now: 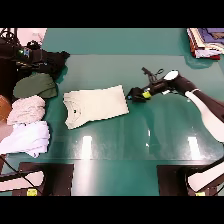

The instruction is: Fold the shirts.

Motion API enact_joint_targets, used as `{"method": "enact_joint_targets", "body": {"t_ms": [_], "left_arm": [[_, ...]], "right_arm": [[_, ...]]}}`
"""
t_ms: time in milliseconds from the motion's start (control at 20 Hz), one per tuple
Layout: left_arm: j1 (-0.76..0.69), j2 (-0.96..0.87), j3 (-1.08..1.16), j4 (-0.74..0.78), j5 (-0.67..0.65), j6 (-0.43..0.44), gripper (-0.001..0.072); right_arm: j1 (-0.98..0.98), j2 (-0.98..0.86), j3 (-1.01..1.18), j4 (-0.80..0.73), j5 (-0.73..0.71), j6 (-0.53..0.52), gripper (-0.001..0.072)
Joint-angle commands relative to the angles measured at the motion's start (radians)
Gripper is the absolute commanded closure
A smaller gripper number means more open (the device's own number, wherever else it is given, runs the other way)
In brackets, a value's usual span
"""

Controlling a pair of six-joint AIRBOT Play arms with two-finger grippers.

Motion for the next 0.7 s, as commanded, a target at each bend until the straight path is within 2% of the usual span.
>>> {"method": "enact_joint_targets", "body": {"t_ms": [0, 50, 100, 300, 400, 650], "left_arm": [[0.000, -0.001, -0.005, -0.011, -0.001, 0.000, 0.0683], [0.000, -0.001, -0.005, -0.012, -0.004, 0.000, 0.0683], [0.000, -0.001, -0.005, -0.012, -0.011, -0.001, 0.0683], [-0.003, 0.000, -0.005, -0.041, -0.043, -0.005, 0.0684], [-0.035, 0.000, -0.005, -0.035, -0.049, -0.005, 0.0684], [-0.190, 0.000, -0.005, -0.035, -0.021, -0.004, 0.0684]], "right_arm": [[0.100, -0.133, 0.129, 0.096, 0.004, -0.002, 0.0132], [0.133, -0.165, 0.175, 0.091, 0.013, -0.002, 0.0186], [0.159, -0.190, 0.214, 0.088, 0.025, -0.002, 0.0274], [0.200, -0.214, 0.325, 0.014, 0.042, -0.007, 0.0699], [0.179, -0.188, 0.357, -0.052, 0.061, -0.007, 0.0699], [-0.004, 0.006, 0.324, -0.270, 0.060, 0.105, 0.0699]]}}
